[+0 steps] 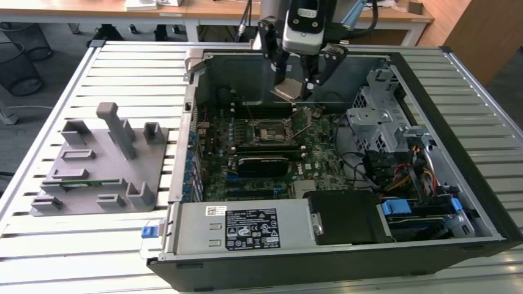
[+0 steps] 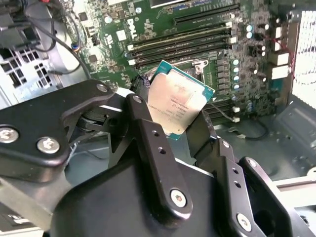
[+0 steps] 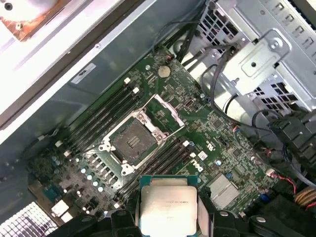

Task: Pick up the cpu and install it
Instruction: 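Place the cpu into insertion slot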

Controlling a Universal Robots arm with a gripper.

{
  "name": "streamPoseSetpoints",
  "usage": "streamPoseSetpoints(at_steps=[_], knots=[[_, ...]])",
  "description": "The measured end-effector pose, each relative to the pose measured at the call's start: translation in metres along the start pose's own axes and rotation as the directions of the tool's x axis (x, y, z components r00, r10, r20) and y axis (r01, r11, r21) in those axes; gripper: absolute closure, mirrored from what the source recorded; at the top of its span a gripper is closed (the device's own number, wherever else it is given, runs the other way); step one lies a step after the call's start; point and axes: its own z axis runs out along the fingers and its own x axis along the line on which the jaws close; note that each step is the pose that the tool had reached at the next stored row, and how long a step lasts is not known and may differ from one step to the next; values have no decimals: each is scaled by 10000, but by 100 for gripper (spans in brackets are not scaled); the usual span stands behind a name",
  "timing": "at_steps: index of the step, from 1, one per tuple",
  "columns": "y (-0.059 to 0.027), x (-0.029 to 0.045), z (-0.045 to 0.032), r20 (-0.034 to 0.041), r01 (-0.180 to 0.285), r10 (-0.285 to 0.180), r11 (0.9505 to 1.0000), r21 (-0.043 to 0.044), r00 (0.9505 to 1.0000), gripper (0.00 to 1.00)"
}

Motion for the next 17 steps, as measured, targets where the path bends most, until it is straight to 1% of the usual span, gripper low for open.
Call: streamPoseSetpoints(at_steps=[3, 8, 11, 17], knots=[[0, 1, 5, -6, -374, 374, 9993, 4, 9993, 46], [-2, 3, 11, -14, -890, 890, 9960, 9, 9960, 46], [-3, 5, 14, -19, -1165, 1165, 9932, 12, 9932, 46], [-4, 6, 19, -27, -1702, 1702, 9854, 20, 9854, 46]])
